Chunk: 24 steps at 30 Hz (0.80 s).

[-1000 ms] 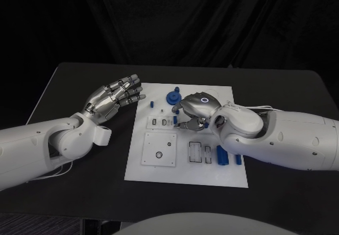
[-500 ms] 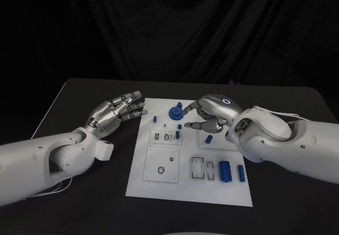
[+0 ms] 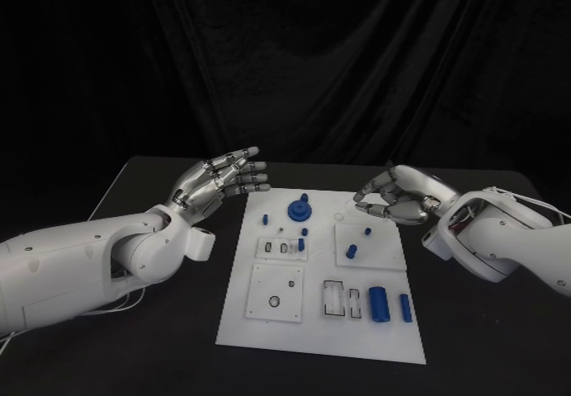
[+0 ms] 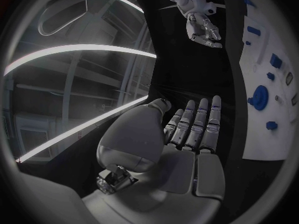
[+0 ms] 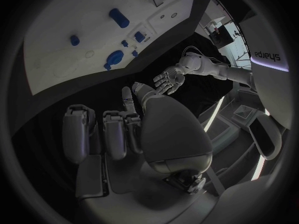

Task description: Assemble the parts on the task board

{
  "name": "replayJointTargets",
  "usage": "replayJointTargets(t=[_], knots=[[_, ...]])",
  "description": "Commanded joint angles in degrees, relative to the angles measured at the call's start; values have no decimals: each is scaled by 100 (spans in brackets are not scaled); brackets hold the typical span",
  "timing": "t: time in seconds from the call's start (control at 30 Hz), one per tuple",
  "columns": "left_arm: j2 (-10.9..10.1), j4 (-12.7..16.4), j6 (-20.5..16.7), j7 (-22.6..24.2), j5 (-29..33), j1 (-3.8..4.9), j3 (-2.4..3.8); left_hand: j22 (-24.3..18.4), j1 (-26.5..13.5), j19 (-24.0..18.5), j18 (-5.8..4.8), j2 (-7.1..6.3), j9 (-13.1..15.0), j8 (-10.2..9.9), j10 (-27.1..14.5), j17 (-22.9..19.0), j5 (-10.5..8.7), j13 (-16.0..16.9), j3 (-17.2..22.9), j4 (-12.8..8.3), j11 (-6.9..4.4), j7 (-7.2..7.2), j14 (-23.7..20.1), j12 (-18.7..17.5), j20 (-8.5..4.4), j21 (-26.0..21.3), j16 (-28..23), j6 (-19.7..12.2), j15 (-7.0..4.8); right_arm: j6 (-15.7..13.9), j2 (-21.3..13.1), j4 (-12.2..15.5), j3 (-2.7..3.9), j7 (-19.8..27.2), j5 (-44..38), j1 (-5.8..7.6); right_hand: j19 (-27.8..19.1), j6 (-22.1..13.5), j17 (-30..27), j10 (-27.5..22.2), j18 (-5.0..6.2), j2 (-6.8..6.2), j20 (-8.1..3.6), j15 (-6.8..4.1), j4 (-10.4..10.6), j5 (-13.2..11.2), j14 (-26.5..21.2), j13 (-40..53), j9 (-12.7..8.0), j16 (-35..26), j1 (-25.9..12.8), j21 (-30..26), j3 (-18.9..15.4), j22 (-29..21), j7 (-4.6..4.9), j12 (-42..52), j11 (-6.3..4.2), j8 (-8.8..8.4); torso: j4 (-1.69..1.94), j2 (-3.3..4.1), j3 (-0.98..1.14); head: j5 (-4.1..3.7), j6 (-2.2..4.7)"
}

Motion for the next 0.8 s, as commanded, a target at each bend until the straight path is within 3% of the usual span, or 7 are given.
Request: replayJointTargets(t=[0.03, 0.17, 0.3, 0.33, 0.53, 0.67, 0.8], knots=[[252, -185, -242, 322, -299, 110, 5, 52, 9, 140, 118, -70, 17, 39, 424, 16, 23, 125, 88, 6, 134, 104, 200, 124, 11, 115, 164, 162, -38, 122, -212, 12, -1, 450, 751, -112, 101, 60, 879, 607, 165, 10, -7, -35, 30, 84, 424, 1510, 5, -155, 9, -242, 48, 1164, -23, 16, -63, 39, -33, -198, 45, 43, -32], [465, -353, -417, -167, -819, 231, 5, 282, -160, 612, 283, -197, 77, 190, 940, 181, -275, 261, 120, 244, -40, 329, 907, 113, -44, 593, 788, 854, -264, 84, -301, -58, -2, 597, 1184, -270, -386, 86, 40, 274, 363, -13, -21, -48, 205, -15, 95, 1169, -20, -773, -62, -1158, 89, 828, -41, -212, -85, 74, -48, -372, 95, 30, -118], [608, -466, -456, -860, -1464, 357, 5, 621, -658, 1101, 446, -177, 76, 200, 1322, 546, -893, 414, -205, 415, -232, 321, 1569, 111, -106, 1234, 1649, 1078, -505, 215, -269, -223, -3, 930, 1890, -447, -2480, -91, -2317, -2169, 887, -108, 165, 187, 476, -133, -1711, -733, -84, -2916, -73, -4440, 241, -388, 114, -1887, 108, 7, -103, -515, 162, 74, -231], [638, -488, -456, -1030, -1619, 380, 5, 708, -806, 1170, 463, -141, 83, 214, 1431, 647, -1050, 471, -293, 416, -280, 341, 1667, 137, -138, 1386, 1853, 1160, -543, 251, -262, -261, -3, 1031, 2059, -495, -2940, -255, -3022, -4010, 838, -169, 288, 351, 608, -172, -2681, -1994, -122, -3720, -86, -4901, 286, -578, 237, -3170, 254, -56, -112, -529, 171, 85, -236], [755, -542, -554, -2044, -2664, 460, 5, 1439, -925, 1353, 441, -94, 128, 306, 2156, 1454, -1221, 1261, -517, 448, -567, 364, 2031, 587, -369, 2560, 3338, 1764, -839, 736, -215, -529, -4, 1816, 3125, -755, -4047, -779, -3851, -5089, 723, 31, 750, 956, 654, 19, -4413, -3205, -206, -4883, -701, -6482, -47, -1571, 425, -4394, 733, -31, -98, -714, 217, 86, -393], [787, -514, -662, -2659, -3307, 475, 5, 2543, -744, 1108, 429, -97, 124, 387, 1986, 2501, -1201, 2954, -558, 454, -739, 225, 2221, 2178, -595, 4147, 4970, 2201, -977, 1233, -232, -640, -4, 2217, 3659, -880, -4799, -1188, -4942, -5930, 556, 252, 1127, 1515, 788, 280, -5421, -4178, -308, -6068, -1004, -7676, -579, -2630, 406, -5319, 1315, -28, -139, -806, 266, 116, -511], [830, -467, -771, -3311, -3970, 481, 5, 3946, -647, 2039, 283, -161, 154, 472, 3093, 7147, -1254, 5976, -519, 424, -819, 131, 5068, 6009, -685, 5259, 6389, 2398, -1070, 1547, -229, -729, -4, 2479, 3903, -964, -5296, -1473, -5719, -6200, 487, 594, 1175, 1669, 791, 289, -5738, -5028, -433, -6465, -1219, -7938, -1111, -3588, 428, -5665, 1358, 68, -241, -877, 338, 206, -631]])
